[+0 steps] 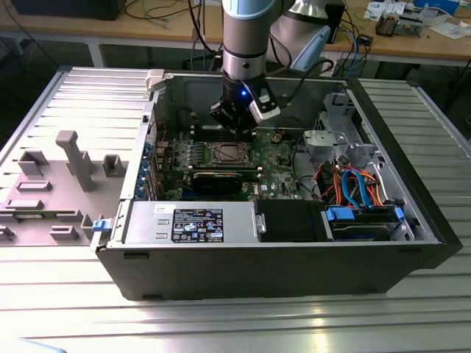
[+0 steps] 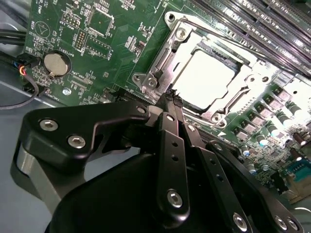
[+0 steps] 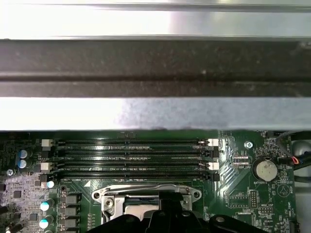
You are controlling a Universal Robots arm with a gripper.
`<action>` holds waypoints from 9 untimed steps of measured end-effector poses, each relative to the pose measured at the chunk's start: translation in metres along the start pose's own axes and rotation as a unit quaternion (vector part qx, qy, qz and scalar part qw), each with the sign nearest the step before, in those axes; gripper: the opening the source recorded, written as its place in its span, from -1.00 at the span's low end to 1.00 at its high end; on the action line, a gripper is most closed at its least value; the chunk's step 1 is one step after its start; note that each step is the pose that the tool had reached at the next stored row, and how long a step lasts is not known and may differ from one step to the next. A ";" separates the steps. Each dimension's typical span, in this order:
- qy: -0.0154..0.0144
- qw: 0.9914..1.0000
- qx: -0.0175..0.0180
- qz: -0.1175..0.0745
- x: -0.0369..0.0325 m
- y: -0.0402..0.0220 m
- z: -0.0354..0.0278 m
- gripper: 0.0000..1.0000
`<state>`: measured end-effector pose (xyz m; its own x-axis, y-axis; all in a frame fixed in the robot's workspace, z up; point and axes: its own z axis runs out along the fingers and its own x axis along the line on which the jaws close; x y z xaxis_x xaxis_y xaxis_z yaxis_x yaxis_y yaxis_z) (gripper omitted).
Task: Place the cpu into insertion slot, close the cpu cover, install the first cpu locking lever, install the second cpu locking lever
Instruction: 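Install the second cpu locking lever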
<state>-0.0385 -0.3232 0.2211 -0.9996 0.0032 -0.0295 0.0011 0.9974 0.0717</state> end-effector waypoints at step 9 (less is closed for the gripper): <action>0.000 1.000 0.000 0.000 0.0000 -0.0116 -0.0006 -0.79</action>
<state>-0.0385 -0.3348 0.2209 -0.9996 0.0031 -0.0296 0.0010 0.9974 0.0718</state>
